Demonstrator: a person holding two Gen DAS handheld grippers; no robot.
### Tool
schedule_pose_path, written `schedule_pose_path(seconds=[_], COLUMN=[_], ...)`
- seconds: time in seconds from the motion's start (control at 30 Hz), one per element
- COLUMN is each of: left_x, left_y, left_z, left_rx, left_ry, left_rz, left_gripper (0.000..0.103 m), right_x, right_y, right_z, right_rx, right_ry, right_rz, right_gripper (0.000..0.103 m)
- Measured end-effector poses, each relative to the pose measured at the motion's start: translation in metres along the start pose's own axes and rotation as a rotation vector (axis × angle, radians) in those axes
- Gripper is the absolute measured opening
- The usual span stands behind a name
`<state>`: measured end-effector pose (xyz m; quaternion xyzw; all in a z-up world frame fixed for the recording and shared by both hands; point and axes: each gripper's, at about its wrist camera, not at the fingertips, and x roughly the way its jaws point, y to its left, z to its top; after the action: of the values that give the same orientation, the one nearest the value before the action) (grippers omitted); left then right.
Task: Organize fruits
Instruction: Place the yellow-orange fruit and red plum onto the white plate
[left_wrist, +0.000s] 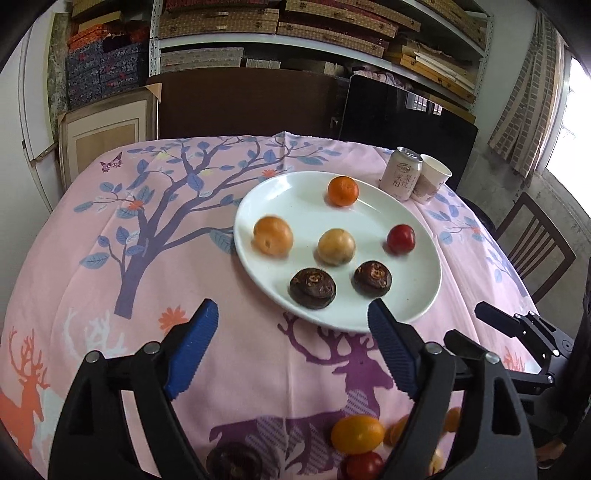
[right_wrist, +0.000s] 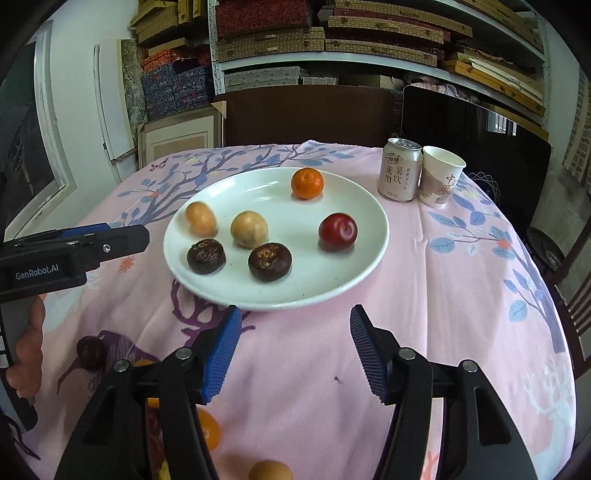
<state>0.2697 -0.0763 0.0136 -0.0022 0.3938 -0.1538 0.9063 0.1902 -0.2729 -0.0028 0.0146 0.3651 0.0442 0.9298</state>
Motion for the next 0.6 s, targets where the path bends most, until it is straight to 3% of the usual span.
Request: schedule_pose_path(seconds=[0.27, 0.6], left_x=[-0.061, -0.098], left_y=[0.004, 0.009], left_z=[-0.055, -0.125], left_rx=[0.088, 0.04], left_ry=[-0.045, 0.014], left_rz=[0.033, -0.019], left_gripper=[0.082, 0.085], right_x=[-0.049, -0.09], right_y=[-0.001, 0.021], right_z=[-0.048, -0.11], right_rx=[0.034, 0.058], right_ry=[0.035, 0.092], right_rz=[-0.018, 0.09], right_gripper=[0.067, 0.067])
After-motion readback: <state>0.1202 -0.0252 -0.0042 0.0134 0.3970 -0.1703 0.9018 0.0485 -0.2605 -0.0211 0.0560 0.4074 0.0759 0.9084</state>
